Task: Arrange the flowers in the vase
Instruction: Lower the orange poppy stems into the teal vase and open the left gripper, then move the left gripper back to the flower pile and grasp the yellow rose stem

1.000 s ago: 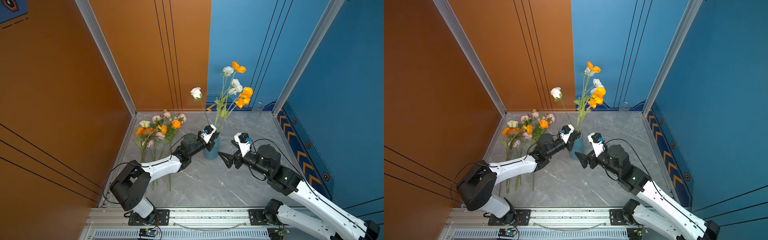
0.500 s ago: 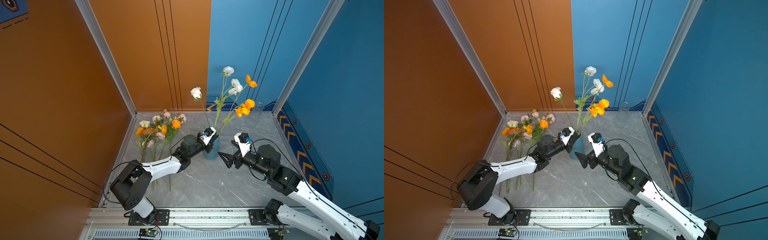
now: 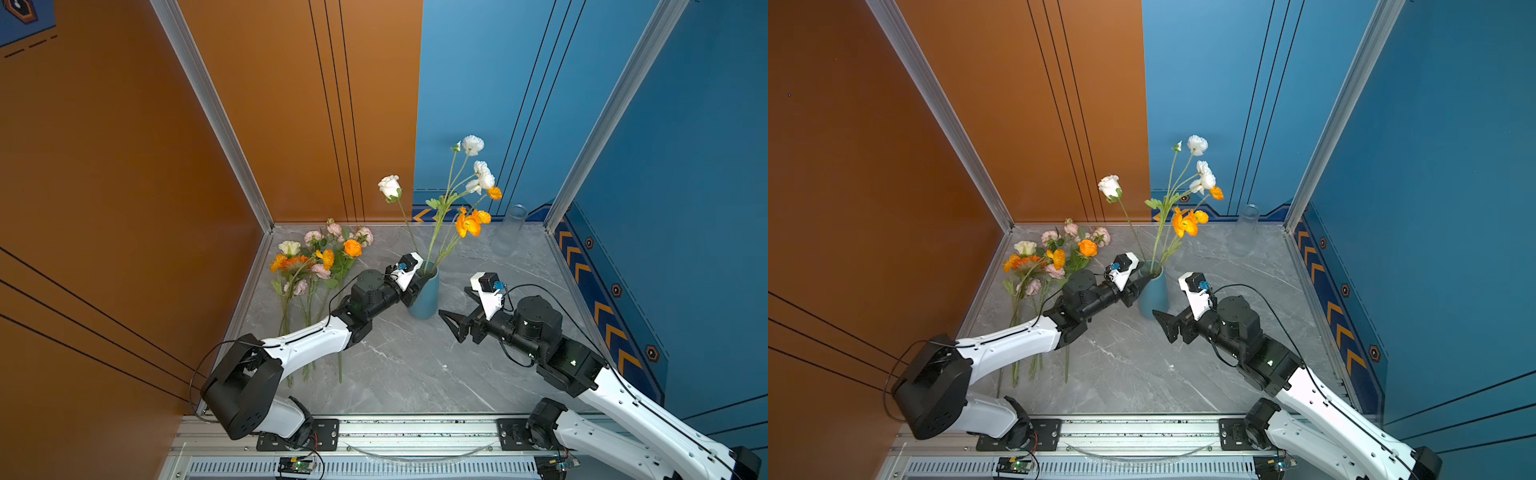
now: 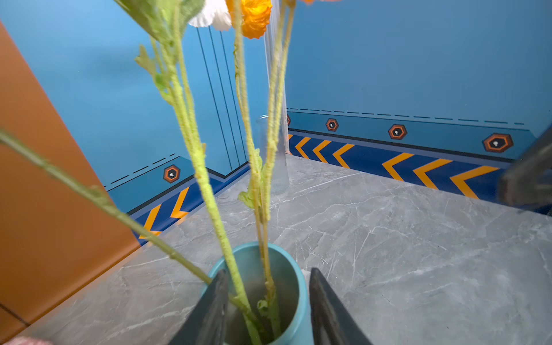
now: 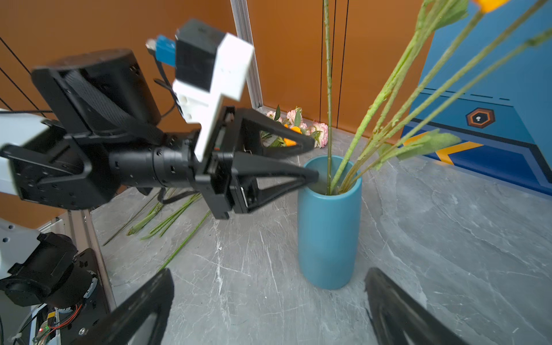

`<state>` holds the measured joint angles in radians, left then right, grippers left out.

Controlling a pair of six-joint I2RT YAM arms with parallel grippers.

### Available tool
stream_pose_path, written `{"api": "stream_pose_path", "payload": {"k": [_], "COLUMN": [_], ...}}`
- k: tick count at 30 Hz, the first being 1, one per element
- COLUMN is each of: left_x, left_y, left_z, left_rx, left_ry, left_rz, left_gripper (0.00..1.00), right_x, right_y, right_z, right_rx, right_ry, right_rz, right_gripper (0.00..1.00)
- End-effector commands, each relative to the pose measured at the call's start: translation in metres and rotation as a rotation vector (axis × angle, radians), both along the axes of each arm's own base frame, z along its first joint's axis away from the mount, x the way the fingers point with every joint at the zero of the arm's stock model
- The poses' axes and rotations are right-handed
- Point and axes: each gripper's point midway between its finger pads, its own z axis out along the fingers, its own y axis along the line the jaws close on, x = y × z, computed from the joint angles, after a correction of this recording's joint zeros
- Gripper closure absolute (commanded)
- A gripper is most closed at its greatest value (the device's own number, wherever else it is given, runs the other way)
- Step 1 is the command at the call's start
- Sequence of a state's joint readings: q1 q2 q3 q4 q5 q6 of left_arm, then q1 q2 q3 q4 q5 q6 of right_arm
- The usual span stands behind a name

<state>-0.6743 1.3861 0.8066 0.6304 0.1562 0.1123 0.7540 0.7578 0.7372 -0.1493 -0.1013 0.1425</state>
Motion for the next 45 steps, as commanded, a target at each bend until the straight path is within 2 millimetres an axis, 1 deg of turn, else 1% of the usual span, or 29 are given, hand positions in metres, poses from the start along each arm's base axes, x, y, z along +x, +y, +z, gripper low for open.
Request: {"api": "stream_pose_path", "payload": {"k": [1, 2, 4, 5, 6, 7, 9, 10, 13, 16, 17, 19, 21, 24, 28, 31, 34, 38, 41, 45], "left_x": [0.007, 0.009, 0.014, 0.016, 0.019, 0.021, 0.019, 0.018, 0.014, 0.011, 0.019, 0.023, 0.026, 0.030, 0.030, 0.028, 0.029, 0.030, 0.031, 0.030], "left_y": [0.041, 0.055, 0.089, 0.107, 0.129, 0.150, 0.179, 0.189, 0.206, 0.218, 0.218, 0.223, 0.229, 0.235, 0.241, 0.243, 0.244, 0.246, 0.245, 0.240], "left_z": [0.003, 0.000, -0.005, -0.012, -0.021, -0.035, -0.070, -0.089, -0.140, -0.184, -0.185, -0.202, -0.212, -0.217, -0.225, -0.234, -0.238, -0.246, -0.252, -0.260], "left_rx": [0.040, 0.059, 0.089, 0.105, 0.118, 0.130, 0.178, 0.209, 0.329, 0.404, 0.392, 0.412, 0.438, 0.461, 0.488, 0.502, 0.502, 0.484, 0.459, 0.448], "left_ry": [0.127, 0.166, 0.246, 0.291, 0.351, 0.428, 0.602, 0.685, 0.874, 0.999, 1.009, 1.050, 1.061, 1.048, 1.052, 1.074, 1.079, 1.114, 1.140, 1.174], "left_rz": [0.154, 0.206, 0.346, 0.415, 0.506, 0.586, 0.664, 0.688, 0.751, 0.804, 0.815, 0.851, 0.892, 0.934, 0.957, 0.964, 0.972, 0.973, 0.966, 0.941], "left_gripper": [0.47, 0.47, 0.46, 0.46, 0.47, 0.48, 0.50, 0.51, 0.56, 0.61, 0.63, 0.66, 0.69, 0.69, 0.69, 0.69, 0.69, 0.69, 0.71, 0.78], "right_x": [-0.008, -0.009, -0.011, -0.012, -0.014, -0.014, -0.016, -0.016, -0.016, -0.016, -0.017, -0.019, -0.023, -0.026, -0.026, -0.025, -0.025, -0.025, -0.026, -0.025], "right_y": [0.003, 0.006, 0.013, 0.017, 0.024, 0.029, 0.044, 0.051, 0.070, 0.085, 0.089, 0.097, 0.103, 0.107, 0.106, 0.106, 0.108, 0.109, 0.108, 0.108], "right_z": [-0.014, -0.015, -0.017, -0.019, -0.020, -0.023, -0.029, -0.030, -0.033, -0.032, -0.032, -0.032, -0.034, -0.037, -0.043, -0.043, -0.040, -0.042, -0.043, -0.044], "right_rx": [0.008, 0.008, 0.002, -0.004, -0.010, -0.015, -0.025, -0.026, -0.022, 0.003, 0.009, 0.013, 0.004, -0.005, -0.019, -0.022, -0.019, -0.023, -0.025, -0.026], "right_ry": [0.038, 0.038, 0.034, 0.032, 0.028, 0.030, 0.036, 0.037, 0.033, 0.033, 0.034, 0.036, 0.042, 0.049, 0.057, 0.054, 0.050, 0.054, 0.054, 0.053], "right_rz": [0.024, 0.031, 0.061, 0.073, 0.093, 0.105, 0.137, 0.148, 0.163, 0.180, 0.187, 0.204, 0.221, 0.234, 0.229, 0.230, 0.233, 0.236, 0.238, 0.237], "right_gripper": [0.00, 0.00, 0.00, 0.00, 0.00, 0.00, 0.00, 0.00, 0.00, 0.00, 0.00, 0.00, 0.00, 0.00, 0.00, 0.00, 0.00, 0.00, 0.00, 0.00]}}
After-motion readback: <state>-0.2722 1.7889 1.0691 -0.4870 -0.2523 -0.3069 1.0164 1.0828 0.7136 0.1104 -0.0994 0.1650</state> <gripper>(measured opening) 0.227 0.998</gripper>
